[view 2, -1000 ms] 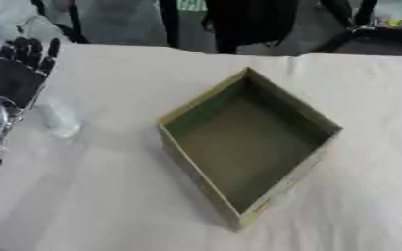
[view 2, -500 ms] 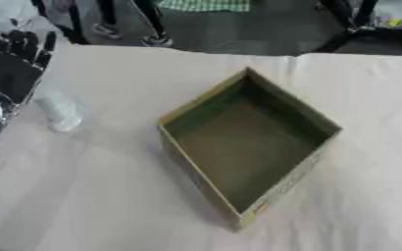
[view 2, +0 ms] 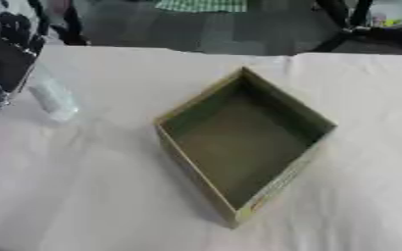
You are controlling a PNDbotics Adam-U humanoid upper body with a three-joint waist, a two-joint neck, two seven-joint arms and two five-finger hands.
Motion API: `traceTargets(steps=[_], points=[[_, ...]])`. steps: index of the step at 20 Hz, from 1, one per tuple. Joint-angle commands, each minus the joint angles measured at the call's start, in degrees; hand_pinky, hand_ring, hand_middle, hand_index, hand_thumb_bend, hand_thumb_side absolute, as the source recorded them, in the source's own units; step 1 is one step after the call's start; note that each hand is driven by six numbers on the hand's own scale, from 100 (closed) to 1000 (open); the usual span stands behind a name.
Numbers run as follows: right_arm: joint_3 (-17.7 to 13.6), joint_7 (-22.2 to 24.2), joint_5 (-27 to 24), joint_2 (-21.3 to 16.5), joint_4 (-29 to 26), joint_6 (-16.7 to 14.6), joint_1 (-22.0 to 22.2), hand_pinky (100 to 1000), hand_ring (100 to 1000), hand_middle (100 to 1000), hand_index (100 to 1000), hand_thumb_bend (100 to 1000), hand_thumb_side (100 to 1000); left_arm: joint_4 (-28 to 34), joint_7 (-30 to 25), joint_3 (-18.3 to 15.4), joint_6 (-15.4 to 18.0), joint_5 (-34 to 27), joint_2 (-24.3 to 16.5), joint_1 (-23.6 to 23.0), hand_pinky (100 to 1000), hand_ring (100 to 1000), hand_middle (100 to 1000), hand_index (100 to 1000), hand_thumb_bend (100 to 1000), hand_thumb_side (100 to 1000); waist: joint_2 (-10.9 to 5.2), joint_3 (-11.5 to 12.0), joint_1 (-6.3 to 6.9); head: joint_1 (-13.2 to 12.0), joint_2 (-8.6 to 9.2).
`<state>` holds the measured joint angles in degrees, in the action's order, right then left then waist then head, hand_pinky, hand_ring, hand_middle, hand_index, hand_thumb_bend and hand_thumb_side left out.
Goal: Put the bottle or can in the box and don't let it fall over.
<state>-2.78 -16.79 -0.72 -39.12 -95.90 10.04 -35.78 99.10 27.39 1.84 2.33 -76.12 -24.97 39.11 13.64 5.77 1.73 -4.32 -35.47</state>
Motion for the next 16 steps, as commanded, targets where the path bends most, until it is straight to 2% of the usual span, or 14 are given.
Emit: traceTargets(steps=[1,7,13,16], points=[[-0.55,0.00,0.33,-1.69,-0.25,0.02,-0.65,810,740,733,881,100,716,2.21,0.11,0.17,-0.59,0.26,-2.03,2.00,656,379,275,1000,685,698,-1.70,0.12,0.07,0.42,-0.58],[-0.42,0.17,-0.35,-1.32,0.04,0.21,-0.71,809,741,733,883,100,741,4.57,0.67,1.46,-1.99,0.18,-1.28,4.35,659,381,279,1000,677,693,-2.28,0.06,0.46,1.04,-1.43],[-0.26,0.32,-1.84,-0.87,0.56,0.38,-0.81,811,744,737,890,100,829,6.18,1.12,3.32,-4.33,0.49,-0.10,6.61,664,384,283,1000,665,694,-2.90,-0.01,0.90,1.73,-2.37],[-0.14,0.79,-2.12,-0.66,0.91,0.74,-0.87,812,747,740,892,100,819,6.73,1.31,4.52,-5.81,0.55,0.61,8.06,668,386,286,1000,658,696,-3.23,-0.03,1.11,1.87,-2.54]])
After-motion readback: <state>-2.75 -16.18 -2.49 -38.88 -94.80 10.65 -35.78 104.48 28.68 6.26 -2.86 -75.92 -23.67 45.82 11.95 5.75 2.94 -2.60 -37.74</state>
